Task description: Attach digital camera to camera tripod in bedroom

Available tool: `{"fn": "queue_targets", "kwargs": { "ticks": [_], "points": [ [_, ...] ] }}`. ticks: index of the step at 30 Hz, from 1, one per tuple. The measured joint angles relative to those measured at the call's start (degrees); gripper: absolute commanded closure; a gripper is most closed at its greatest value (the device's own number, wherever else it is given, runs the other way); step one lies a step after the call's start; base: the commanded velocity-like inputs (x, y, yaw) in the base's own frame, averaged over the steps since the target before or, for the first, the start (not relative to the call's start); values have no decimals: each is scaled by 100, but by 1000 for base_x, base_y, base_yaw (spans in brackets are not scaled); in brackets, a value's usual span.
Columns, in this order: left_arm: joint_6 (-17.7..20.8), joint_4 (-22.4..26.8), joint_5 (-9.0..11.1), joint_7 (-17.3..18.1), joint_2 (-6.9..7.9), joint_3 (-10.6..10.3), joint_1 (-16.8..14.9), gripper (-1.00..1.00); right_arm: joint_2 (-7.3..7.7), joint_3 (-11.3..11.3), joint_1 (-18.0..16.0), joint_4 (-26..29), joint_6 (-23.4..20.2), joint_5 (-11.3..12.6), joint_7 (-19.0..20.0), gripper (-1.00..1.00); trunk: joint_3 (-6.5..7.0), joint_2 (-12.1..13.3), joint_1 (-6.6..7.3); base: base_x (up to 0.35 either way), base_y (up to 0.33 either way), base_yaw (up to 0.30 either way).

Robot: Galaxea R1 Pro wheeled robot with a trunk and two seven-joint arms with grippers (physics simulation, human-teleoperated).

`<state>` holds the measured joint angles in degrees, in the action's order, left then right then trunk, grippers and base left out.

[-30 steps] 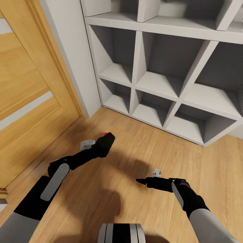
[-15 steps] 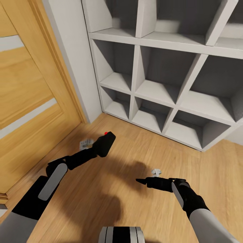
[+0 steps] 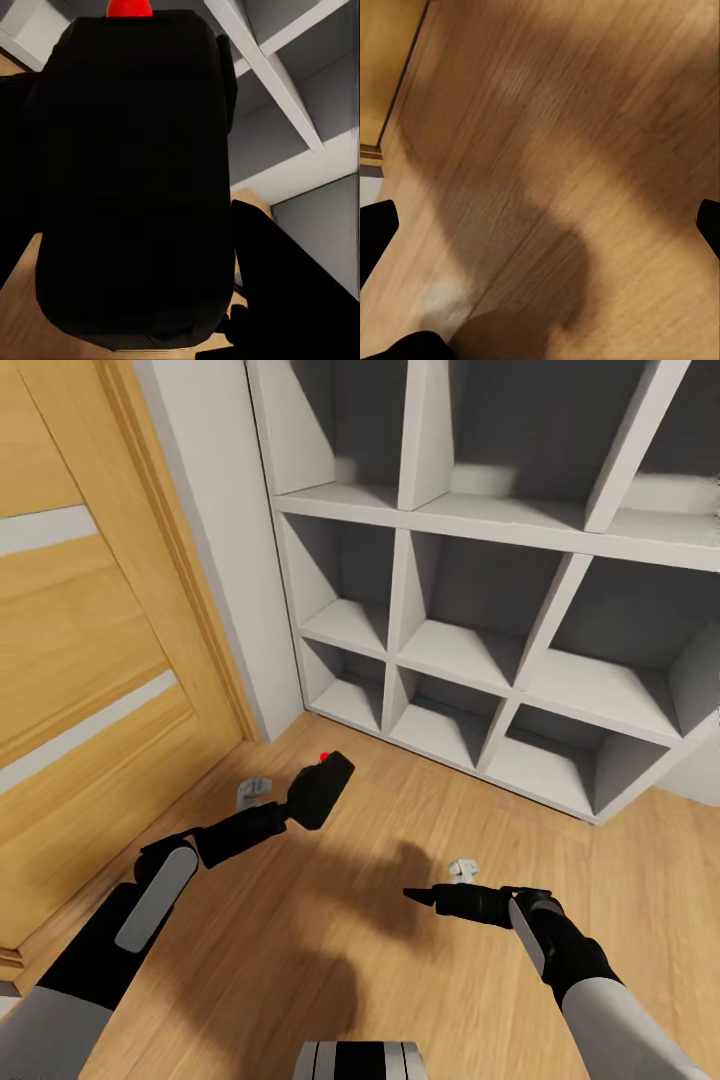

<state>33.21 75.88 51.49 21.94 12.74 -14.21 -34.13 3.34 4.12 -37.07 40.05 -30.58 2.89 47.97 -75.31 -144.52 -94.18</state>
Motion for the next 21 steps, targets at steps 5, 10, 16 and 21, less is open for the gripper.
{"fn": "queue_targets", "kwargs": {
  "ticks": [5, 10, 16, 21],
  "points": [
    [3, -24, -40, 29, -21, 35, -1, 100, 0, 0, 0, 1, -4, 0, -4, -100, 111, 7, 13, 0, 0, 0],
    [4, -28, -64, 21, -36, 43, -1, 100, 1, 0, 0, 1, -1, 0, -8, -100, 222, 13, 26, 0, 0, 0],
    [4, -28, -78, 24, -38, 44, 1, 100, 1, 0, 0, 1, -4, 0, -7, -100, 355, 21, 41, 0, 0, 0],
    [4, -26, -77, 30, -39, 44, 3, 100, 49, 0, 0, 1, -4, 5, -2, -100, 466, 28, 54, 0, 0, 0]
  ]
}}
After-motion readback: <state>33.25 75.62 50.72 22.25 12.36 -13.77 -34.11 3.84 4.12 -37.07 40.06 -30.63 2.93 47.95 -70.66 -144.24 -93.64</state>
